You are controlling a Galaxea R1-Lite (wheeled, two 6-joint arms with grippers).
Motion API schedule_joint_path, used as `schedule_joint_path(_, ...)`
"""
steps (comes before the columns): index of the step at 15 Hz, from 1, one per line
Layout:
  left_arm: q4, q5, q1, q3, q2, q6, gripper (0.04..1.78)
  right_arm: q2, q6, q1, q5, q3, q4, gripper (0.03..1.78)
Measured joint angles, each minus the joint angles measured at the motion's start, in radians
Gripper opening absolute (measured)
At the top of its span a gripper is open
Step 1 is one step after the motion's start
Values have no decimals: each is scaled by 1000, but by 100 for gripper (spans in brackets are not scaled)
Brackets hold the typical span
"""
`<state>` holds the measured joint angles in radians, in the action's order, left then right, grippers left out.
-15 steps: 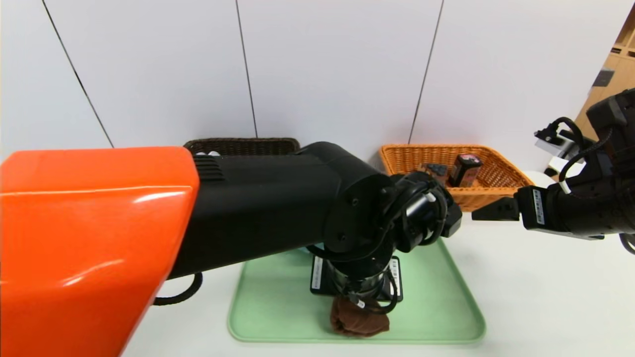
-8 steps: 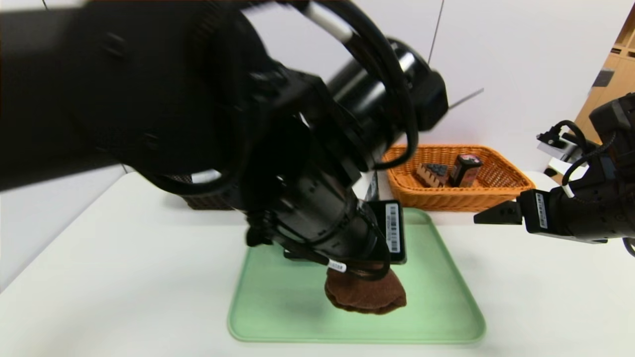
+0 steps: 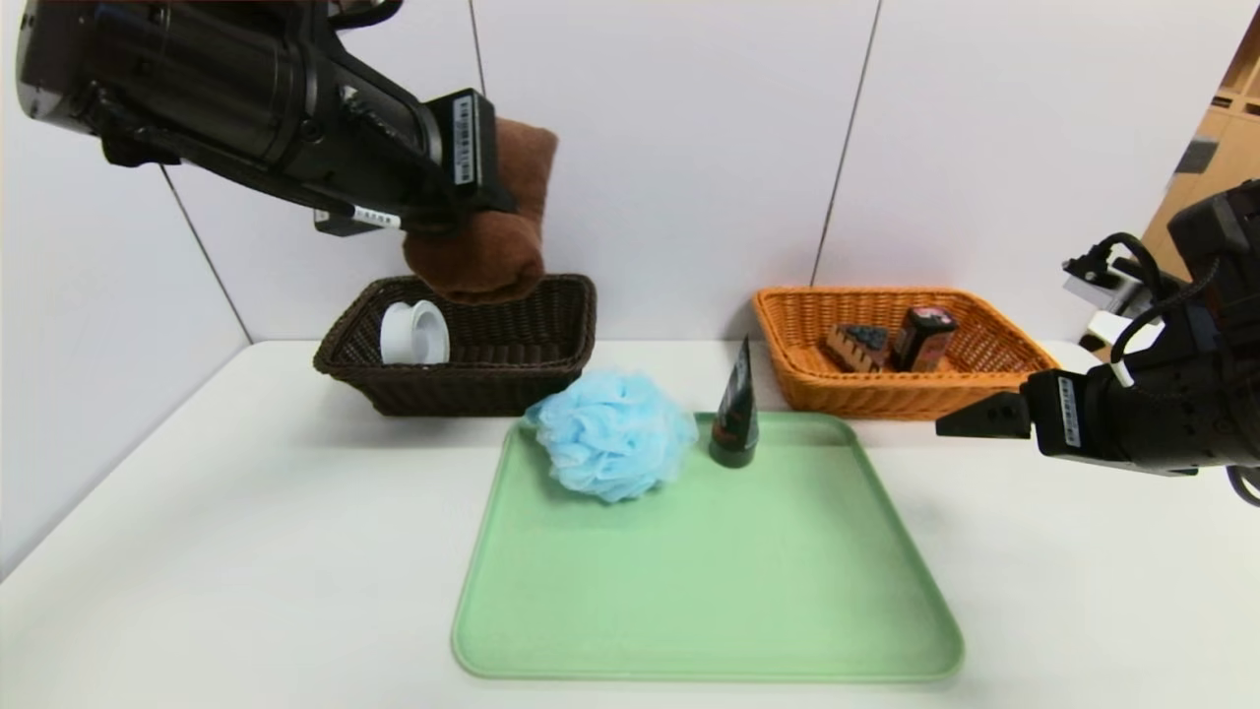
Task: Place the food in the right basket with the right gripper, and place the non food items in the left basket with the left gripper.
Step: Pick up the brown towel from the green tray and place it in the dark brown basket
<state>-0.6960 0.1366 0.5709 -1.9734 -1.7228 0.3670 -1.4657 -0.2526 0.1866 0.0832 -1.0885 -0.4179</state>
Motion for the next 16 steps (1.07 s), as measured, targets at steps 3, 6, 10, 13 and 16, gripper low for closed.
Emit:
schedule_joint_path(3,109,-4,-154,1,-90,-61,33,-2,-3,-1,-2,1,1,170)
schedule_joint_path(6,174,-6,-234,1,-214,-89,33,-7,-3,-1,-3,1,1,170)
schedule_joint_path(10,258,-10,-267,0,-335,-111,33,-22,3,-1,-1,0,3,170)
schedule_joint_path(13,275,-11,-272,0,-393,-116,41,-31,3,0,-1,-3,3,170)
schedule_joint_path(16,324,-11,-285,-1,-428,-116,85,-34,4,0,-1,-3,3,170)
